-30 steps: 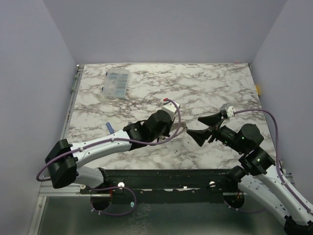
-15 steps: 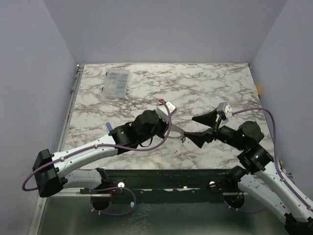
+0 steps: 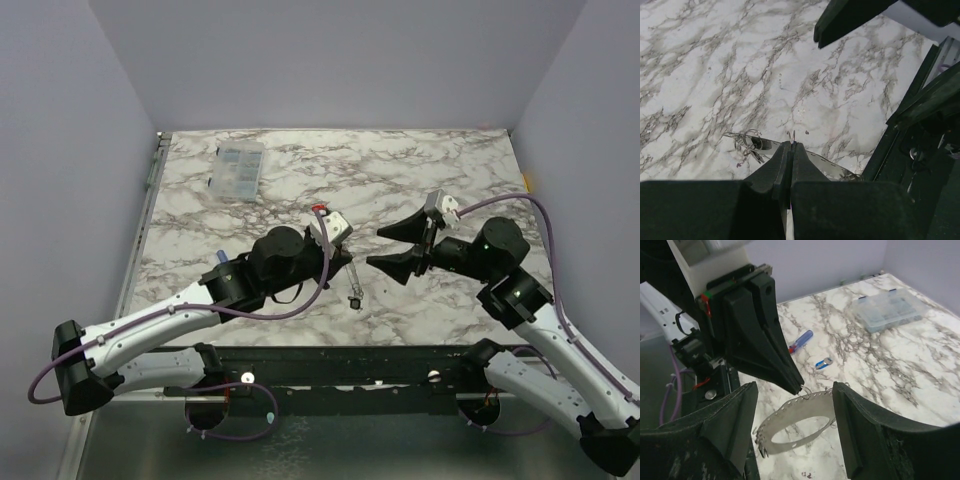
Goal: Put the keys on the keyring
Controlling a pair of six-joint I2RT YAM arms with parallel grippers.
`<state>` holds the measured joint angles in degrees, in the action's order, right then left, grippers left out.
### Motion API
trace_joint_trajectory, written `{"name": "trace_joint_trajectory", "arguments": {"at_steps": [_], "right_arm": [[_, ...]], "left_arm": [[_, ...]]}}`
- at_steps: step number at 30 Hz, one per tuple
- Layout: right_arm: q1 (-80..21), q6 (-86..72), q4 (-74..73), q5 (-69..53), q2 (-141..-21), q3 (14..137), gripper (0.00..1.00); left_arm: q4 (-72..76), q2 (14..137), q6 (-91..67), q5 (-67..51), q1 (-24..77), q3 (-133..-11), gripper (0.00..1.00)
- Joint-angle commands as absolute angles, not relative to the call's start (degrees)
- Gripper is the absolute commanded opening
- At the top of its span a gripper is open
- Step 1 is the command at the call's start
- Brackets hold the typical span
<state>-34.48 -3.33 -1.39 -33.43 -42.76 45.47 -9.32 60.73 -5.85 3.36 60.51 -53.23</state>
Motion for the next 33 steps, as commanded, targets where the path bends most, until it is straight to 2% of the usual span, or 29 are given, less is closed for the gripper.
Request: {"name": "trace_joint_trajectory", "arguments": {"at_steps": [1,16,29,33], "right_arm": [[-34.45,-1.63,-2.53,-41.78,-44.19,46.82,0.68],[-34.44,-9.11,8.58,-49.75,-49.96,45.81,0.48],[-34.45,-13.26,15.12,-54.42,-53.61,46.18,0.45],[-34.45,-15.18,17.58,-57.18,-55.01,46.49,0.41]], "left_arm": [[-7.49,56.22,-4.65,0.55,60.73,-53.46,0.00],[-0.28,49.84,-8.48,-3.15,60.73,-49.23,0.00],[3.84,45.63,-10.40,-4.95,60.73,-47.34,0.00],[5.05,45.46,-11.00,-5.47,60.73,-46.96,0.00]]}}
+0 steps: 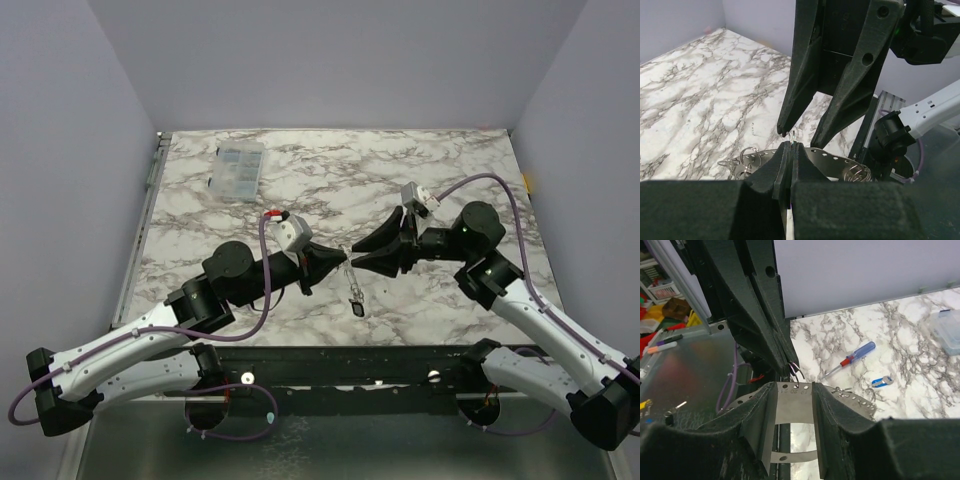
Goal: Put the keys on the keyring
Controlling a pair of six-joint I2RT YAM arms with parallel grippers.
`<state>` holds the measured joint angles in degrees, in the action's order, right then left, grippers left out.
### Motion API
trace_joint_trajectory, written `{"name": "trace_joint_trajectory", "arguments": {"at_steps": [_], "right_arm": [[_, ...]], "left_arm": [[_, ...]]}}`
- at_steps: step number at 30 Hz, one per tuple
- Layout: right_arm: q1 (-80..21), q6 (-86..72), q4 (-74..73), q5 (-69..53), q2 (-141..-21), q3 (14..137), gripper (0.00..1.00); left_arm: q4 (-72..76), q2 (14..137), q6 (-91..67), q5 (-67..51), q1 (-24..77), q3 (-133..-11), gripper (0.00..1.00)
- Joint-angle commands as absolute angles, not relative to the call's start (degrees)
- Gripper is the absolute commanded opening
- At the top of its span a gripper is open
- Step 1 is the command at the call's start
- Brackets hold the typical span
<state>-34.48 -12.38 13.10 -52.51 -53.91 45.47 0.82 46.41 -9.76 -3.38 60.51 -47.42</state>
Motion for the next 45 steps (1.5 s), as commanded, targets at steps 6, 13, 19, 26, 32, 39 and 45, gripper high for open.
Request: {"name": "trace_joint_trajectory", "arguments": {"at_steps": [6,13,19,26,32,39,45], "right_arm": [[-34.45,-17.70,20.34,-60.05,-56.97,46.67,0.35],[-34.45,-18.58,22.19,-60.99,-58.32,46.83,0.27],[-34.44,-19.11,23.38,-62.24,-59.01,47.19,0.15],[-34.45,-19.05,24.76,-63.28,-58.63,47.00,0.01],[-34.45,-17.15,25.19,-60.15,-55.91,45.58,0.01],[-34.45,-14.36,23.35,-57.58,-53.33,44.99,0.01],[-34.45,-10.41,19.20,-58.82,-52.10,45.67,0.01]], "left_arm": [[6.44,45.35,-11.25,-5.90,60.74,-46.58,0.00],[7.89,45.35,-11.91,-6.73,60.73,-45.99,0.00],[8.17,45.18,-12.04,-7.08,60.73,-45.14,0.00],[8.76,45.39,-12.43,-7.63,60.73,-43.97,0.00],[8.88,46.04,-12.39,-7.43,60.73,-43.69,0.00],[9.17,46.03,-12.39,-7.57,60.79,-43.35,0.00],[9.11,46.12,-12.67,-6.01,60.74,-43.42,0.00]]}}
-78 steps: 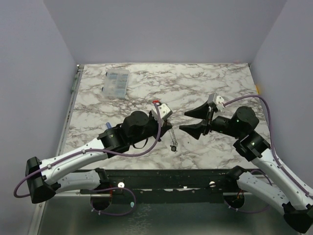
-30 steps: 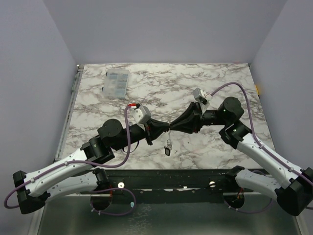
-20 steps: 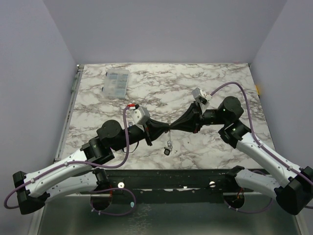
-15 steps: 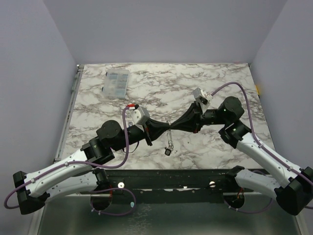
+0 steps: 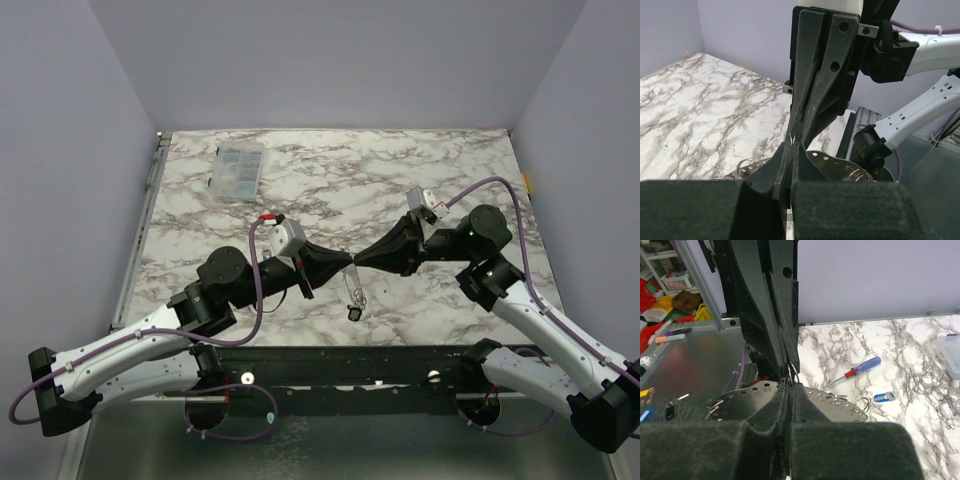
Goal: Put the keys on the keyring
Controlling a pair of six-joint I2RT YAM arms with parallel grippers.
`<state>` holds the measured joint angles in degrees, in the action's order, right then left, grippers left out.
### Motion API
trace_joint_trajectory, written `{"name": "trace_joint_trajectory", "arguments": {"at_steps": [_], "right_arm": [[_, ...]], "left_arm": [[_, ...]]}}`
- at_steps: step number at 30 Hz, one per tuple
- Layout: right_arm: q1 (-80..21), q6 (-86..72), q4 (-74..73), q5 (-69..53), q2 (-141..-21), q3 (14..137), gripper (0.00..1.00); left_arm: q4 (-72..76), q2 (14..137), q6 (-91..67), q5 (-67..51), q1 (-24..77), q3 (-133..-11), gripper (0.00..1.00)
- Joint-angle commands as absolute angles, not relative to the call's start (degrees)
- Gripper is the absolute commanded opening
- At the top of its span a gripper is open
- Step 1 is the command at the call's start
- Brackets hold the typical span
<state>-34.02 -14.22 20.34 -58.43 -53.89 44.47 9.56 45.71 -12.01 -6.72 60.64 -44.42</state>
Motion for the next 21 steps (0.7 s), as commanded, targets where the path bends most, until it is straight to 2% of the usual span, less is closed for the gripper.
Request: {"name": "trace_joint_trajectory", "arguments": {"at_steps": [1,4,11,21], "right_arm": [[-34.43,-9.39,18.02,-58.79,-51.97,46.01,0.01],[-34.45,-7.34,15.27,-58.52,-51.58,46.72,0.01],[-34.45,-2.84,8.73,-58.00,-51.61,48.98,0.01],[-34.48,2.58,2.77,-55.52,-51.09,50.45,0.01]], "left_arm": [[9.08,46.18,-12.71,-5.84,60.73,-43.42,0.03],[8.90,46.67,-13.07,-5.46,60.73,-43.59,0.16],[7.42,48.48,-12.87,-5.95,60.72,-44.89,0.25],[1.58,47.86,-9.99,-5.73,60.73,-47.65,0.32]]}}
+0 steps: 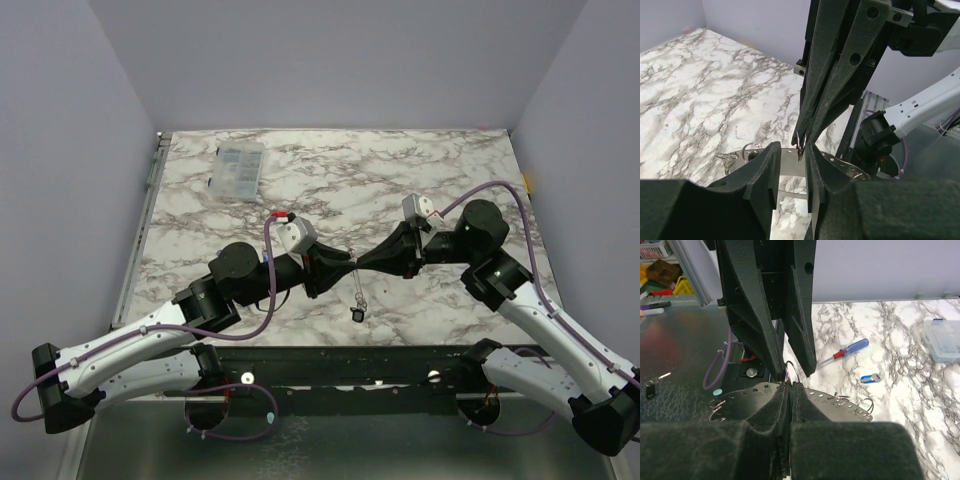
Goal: Put the keys on the keyring
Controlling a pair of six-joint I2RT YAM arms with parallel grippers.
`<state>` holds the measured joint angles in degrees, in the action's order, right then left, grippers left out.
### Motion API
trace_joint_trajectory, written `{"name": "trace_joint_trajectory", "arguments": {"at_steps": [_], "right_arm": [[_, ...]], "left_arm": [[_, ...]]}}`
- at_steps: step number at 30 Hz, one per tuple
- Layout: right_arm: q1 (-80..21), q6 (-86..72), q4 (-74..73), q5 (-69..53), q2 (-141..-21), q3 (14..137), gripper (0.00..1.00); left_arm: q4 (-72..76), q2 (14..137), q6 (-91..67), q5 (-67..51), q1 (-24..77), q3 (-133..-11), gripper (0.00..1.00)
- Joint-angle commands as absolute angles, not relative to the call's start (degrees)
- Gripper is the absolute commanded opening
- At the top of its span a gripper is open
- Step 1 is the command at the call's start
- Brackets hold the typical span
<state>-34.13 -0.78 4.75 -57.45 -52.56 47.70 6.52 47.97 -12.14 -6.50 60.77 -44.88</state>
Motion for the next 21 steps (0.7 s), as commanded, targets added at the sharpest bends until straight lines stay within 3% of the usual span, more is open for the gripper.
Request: {"name": "trace_joint_trajectory", "arguments": {"at_steps": [1,12,21], "right_arm": [[-34.46,3.01,2.14,-55.30,-51.07,50.71,0.01],[-34.51,6.33,-4.07,-54.93,-50.80,52.81,0.01],[-34.54,13.50,-15.21,-53.84,-50.70,56.80,0.01]], "left_arm": [[0.53,47.88,-9.53,-5.72,60.73,-48.23,0.34],[-13.49,48.24,-3.77,-6.59,60.76,-55.88,0.62],[-26.86,54.02,3.14,-8.66,60.73,-67.11,0.62]]}}
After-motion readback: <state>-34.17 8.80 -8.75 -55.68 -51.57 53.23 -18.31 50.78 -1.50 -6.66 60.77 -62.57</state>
